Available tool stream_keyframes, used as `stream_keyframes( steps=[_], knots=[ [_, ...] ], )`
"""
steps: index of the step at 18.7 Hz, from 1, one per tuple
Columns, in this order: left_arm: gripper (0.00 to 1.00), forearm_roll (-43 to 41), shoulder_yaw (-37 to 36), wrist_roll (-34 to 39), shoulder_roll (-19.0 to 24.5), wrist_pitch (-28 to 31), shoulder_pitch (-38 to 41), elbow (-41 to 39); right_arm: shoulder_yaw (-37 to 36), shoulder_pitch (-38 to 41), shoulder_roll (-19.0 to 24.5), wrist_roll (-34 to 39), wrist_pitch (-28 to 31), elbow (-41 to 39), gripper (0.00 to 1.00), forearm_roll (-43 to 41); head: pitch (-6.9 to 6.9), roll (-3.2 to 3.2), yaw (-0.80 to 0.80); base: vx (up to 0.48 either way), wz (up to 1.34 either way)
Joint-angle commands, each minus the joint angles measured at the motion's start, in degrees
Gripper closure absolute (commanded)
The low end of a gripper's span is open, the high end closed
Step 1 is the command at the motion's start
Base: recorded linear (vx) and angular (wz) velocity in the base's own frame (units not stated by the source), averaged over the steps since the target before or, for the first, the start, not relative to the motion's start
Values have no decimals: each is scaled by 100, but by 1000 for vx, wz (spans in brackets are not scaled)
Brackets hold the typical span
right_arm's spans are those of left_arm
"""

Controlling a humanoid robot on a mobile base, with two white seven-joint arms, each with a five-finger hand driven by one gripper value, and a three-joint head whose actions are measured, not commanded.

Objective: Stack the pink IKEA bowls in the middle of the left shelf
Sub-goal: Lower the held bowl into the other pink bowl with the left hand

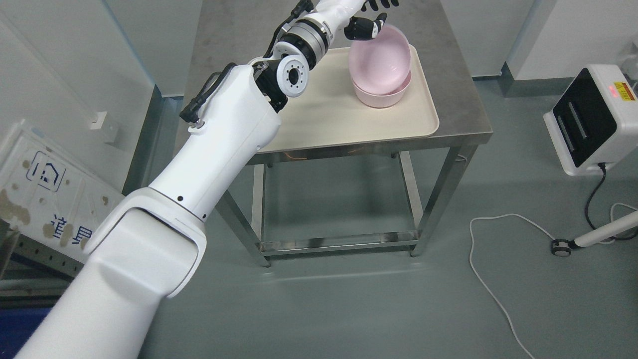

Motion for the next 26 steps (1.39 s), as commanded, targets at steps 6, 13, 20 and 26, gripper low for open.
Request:
stream_keyframes(
  steps=[6,13,20,26],
  knots=[
    [0,360,2246,-54,95,-1073,981,-497,-62,0,-100,-2,4,-8,0,44,0,0,0,0,0],
    [2,636,1875,-1773,95,-1414,2162,-2337,-62,0,-100,-2,4,1,0,44,0,0,0,0,0],
    [13,-1438,1574,-2120,95,-287,1654,-1688,-62,0,-100,-2,4,-8,0,44,0,0,0,0,0],
    [28,-1897,1224,-2330,95,-270,1433,-1458,-62,0,-100,-2,4,-8,0,44,0,0,0,0,0]
  ],
)
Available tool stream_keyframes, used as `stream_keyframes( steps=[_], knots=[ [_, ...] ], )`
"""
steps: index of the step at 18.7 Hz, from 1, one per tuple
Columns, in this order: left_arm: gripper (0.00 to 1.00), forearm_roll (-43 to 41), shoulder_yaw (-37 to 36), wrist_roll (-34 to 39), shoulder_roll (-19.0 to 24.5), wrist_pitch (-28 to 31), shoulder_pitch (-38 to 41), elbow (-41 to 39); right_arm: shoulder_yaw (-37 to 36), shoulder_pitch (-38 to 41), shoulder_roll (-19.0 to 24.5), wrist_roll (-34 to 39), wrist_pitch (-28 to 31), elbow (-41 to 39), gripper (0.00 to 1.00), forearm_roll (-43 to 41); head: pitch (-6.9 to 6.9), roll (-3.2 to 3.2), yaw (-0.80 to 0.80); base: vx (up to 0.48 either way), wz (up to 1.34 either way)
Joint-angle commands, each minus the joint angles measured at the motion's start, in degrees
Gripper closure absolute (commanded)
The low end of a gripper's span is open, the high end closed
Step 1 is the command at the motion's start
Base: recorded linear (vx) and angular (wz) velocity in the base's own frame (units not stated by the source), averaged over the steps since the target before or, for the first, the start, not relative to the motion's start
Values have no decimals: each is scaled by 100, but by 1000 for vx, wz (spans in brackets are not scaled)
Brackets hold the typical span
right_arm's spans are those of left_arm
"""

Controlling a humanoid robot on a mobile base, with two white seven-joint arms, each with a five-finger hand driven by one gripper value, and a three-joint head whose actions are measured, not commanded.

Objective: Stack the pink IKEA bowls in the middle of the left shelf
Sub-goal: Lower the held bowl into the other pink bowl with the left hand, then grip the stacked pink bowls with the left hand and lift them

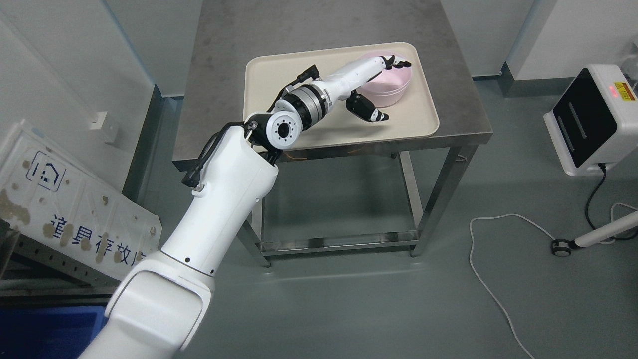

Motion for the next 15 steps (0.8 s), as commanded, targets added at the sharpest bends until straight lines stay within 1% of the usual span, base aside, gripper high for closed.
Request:
stream_keyframes(
  steps=[1,3,6,11,13,15],
  knots=[
    [29,-635,-438,-229,100,146,-158,89,-61,0,-100,-13,4,1,0,44,0,0,0,0,0],
    [30,-643,-693,-220,100,340,-185,159,-61,0,-100,-5,4,1,0,44,0,0,0,0,0],
    [34,-844,-826,-220,100,340,-272,309,-61,0,-100,-5,4,1,0,44,0,0,0,0,0],
    [53,-1083,-844,-194,100,244,-308,432,-61,0,-100,-5,4,-7,0,44,0,0,0,0,0],
    [65,-1100,-844,-194,100,60,-308,441,-61,0,-100,-5,4,1,0,44,0,0,0,0,0],
    [74,-1144,-853,-142,100,-142,-308,458,-61,0,-100,-5,4,1,0,44,0,0,0,0,0]
  ],
)
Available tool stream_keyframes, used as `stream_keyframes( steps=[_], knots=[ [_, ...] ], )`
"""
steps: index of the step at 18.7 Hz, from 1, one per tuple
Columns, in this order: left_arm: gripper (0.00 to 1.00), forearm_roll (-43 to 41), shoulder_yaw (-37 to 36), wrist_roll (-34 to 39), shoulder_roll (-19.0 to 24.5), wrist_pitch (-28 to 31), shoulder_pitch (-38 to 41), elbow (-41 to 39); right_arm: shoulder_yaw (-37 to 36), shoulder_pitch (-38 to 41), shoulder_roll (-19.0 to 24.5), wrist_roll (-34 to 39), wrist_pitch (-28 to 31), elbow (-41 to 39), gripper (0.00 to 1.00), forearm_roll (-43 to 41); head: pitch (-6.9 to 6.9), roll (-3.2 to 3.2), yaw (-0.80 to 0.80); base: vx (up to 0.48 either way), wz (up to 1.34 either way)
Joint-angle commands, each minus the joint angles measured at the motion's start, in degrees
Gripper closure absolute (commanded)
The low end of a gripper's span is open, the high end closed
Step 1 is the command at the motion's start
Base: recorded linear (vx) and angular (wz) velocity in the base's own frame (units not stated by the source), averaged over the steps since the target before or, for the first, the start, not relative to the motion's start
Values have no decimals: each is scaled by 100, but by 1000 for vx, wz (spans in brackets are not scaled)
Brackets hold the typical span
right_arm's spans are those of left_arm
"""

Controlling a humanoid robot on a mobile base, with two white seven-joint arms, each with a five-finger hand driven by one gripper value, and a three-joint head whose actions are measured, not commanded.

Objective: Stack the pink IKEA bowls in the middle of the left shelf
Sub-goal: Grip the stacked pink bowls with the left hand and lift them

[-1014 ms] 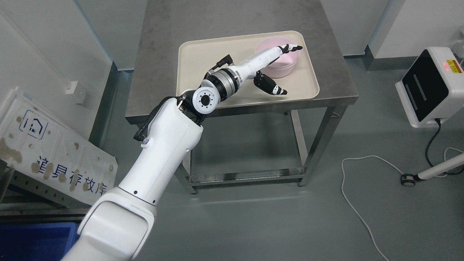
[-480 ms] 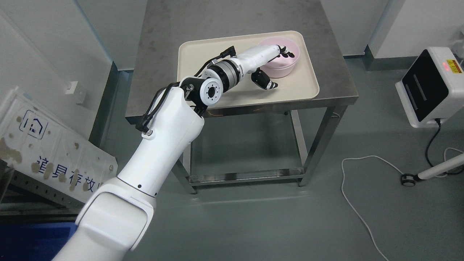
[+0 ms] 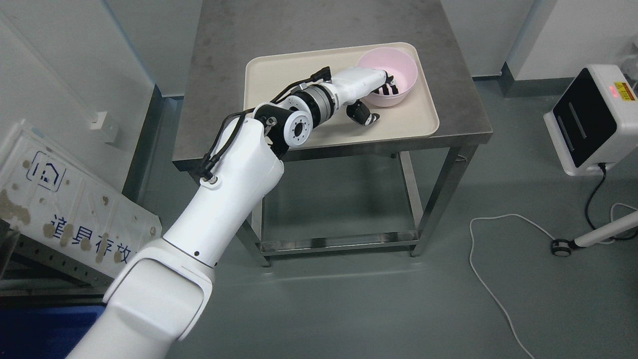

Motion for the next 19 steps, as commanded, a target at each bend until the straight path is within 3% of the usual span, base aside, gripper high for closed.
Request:
stream_keyframes(
  steps=[1,5,11,15,19],
  knots=[
    [78,-328,-241,121,100,-294,-33,192,-62,0,-100,-5,4,2,0,44,0,0,0,0,0],
    [88,-391,-119,517,100,-444,-59,245,-62,0,-100,-5,4,2,0,44,0,0,0,0,0],
    [97,-356,847,693,100,-856,-50,148,-62,0,-100,-5,4,2,0,44,0,0,0,0,0],
    [99,-321,1761,553,100,-1287,247,-571,-62,0,-100,-5,4,2,0,44,0,0,0,0,0],
    [99,-251,2710,-219,100,-1560,818,-1599,-62,0,-100,-5,4,2,0,44,0,0,0,0,0]
  ],
)
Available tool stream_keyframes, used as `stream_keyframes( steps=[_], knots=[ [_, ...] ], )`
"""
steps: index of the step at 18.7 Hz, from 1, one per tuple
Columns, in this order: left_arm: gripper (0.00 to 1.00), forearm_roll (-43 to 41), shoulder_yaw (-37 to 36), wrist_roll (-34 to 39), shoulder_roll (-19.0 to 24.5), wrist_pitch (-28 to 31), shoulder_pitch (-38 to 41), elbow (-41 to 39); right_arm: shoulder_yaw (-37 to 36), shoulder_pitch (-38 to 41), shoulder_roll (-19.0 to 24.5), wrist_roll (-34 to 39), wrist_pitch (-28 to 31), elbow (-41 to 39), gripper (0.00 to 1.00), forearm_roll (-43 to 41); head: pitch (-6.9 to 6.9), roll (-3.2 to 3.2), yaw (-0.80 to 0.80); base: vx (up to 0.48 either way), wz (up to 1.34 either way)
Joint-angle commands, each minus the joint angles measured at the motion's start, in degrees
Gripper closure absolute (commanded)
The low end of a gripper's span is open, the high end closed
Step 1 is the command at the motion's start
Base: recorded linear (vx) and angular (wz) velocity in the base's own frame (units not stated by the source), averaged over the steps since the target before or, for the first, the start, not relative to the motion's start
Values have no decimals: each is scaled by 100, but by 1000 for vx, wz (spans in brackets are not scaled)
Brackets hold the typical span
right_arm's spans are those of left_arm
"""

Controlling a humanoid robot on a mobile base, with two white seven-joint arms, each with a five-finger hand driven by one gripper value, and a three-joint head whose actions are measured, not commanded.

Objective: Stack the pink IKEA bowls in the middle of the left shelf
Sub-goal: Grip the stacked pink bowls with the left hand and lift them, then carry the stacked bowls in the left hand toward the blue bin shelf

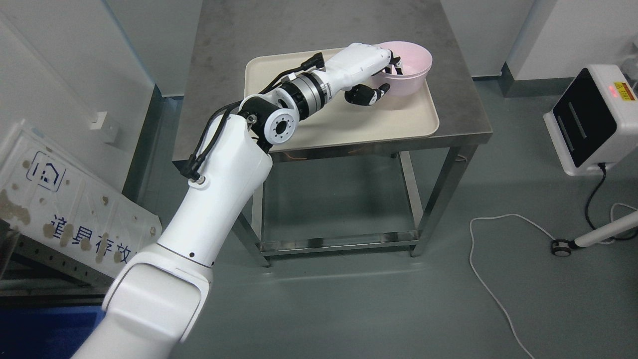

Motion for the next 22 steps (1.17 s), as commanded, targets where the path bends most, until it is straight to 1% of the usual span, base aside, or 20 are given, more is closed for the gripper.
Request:
stream_keyframes(
  steps=[1,3,6,9,13,16,20,22],
  knots=[
    [99,121,1792,-514,100,-196,723,-1550,-62,0,-100,-5,4,1,0,44,0,0,0,0,0],
    [99,174,1811,-523,100,-196,970,-1885,-62,0,-100,-5,4,1,0,44,0,0,0,0,0],
    [99,183,1854,-514,100,-196,1050,-2158,-62,0,-100,-5,4,1,0,44,0,0,0,0,0],
    [99,183,1881,-514,100,-196,1042,-2273,-62,0,-100,-5,4,1,0,44,0,0,0,0,0],
    [99,183,2188,-532,100,-204,1024,-2282,-62,0,-100,-5,4,1,0,44,0,0,0,3,0],
    [98,175,2390,-558,100,-529,1007,-2300,-62,0,-100,-5,4,1,0,44,0,0,0,-4,-57],
    [98,183,2575,-593,100,-626,1024,-2335,-62,0,-100,-5,4,1,0,44,0,0,0,-23,-133],
    [98,175,2584,-602,100,-862,1033,-2335,-62,0,-100,-5,4,1,0,44,0,0,0,-49,-155]
  ],
)
